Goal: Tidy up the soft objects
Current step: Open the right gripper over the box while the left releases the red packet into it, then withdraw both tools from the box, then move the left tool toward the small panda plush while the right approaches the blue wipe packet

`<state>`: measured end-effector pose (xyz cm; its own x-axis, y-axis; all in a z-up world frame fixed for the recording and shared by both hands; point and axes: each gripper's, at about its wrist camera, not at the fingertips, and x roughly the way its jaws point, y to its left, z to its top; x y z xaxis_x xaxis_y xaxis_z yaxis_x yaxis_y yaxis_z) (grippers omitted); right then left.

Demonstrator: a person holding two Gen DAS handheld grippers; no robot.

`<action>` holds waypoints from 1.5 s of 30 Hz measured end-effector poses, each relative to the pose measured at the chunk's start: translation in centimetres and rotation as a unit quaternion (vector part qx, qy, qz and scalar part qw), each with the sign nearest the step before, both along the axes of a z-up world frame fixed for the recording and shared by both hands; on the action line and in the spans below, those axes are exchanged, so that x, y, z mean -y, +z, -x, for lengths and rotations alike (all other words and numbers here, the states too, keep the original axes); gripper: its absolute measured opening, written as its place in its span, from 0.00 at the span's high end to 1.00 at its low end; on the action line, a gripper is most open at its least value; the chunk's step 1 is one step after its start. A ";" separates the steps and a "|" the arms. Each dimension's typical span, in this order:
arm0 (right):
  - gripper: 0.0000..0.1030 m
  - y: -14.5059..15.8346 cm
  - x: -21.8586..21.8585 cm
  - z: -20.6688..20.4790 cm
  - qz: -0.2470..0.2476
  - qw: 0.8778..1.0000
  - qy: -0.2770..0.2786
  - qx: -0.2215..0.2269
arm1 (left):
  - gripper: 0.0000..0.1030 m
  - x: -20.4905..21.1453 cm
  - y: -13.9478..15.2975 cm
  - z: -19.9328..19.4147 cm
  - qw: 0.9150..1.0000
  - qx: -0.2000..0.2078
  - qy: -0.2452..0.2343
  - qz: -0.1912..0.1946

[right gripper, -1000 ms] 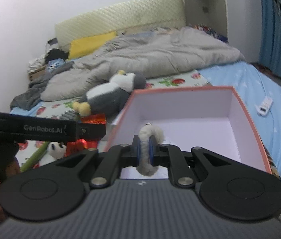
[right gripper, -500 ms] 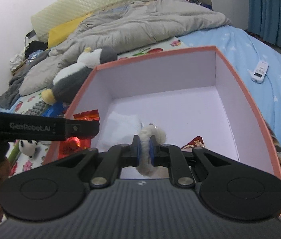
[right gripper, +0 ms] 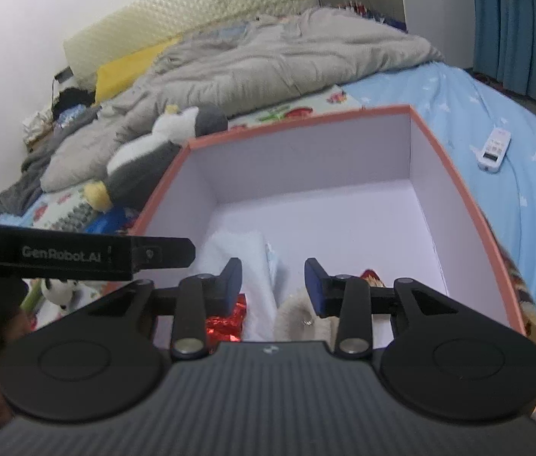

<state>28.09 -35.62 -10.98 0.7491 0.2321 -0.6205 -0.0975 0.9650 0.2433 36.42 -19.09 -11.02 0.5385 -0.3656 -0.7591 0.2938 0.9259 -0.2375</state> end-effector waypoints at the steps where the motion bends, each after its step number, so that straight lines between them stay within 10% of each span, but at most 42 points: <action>1: 0.62 0.4 0.0 0.2 0.001 1.000 -0.001 0.005 | 0.30 -0.2 0.4 0.3 1.000 0.004 0.003 0.004; 21: 0.62 7.9 -5.2 8.3 -0.007 0.992 0.059 0.109 | 0.30 -9.1 10.2 12.2 0.992 0.111 0.065 0.020; 45: 0.62 4.3 -14.1 13.0 0.026 0.988 0.144 0.053 | 0.30 -20.1 7.0 21.4 0.982 0.086 0.167 0.035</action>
<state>15.13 -21.51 -6.70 0.7175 0.4153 -0.5592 -0.3925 0.9043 0.1680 15.06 1.01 -3.99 0.7551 -0.1947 -0.6260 0.0180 0.9607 -0.2771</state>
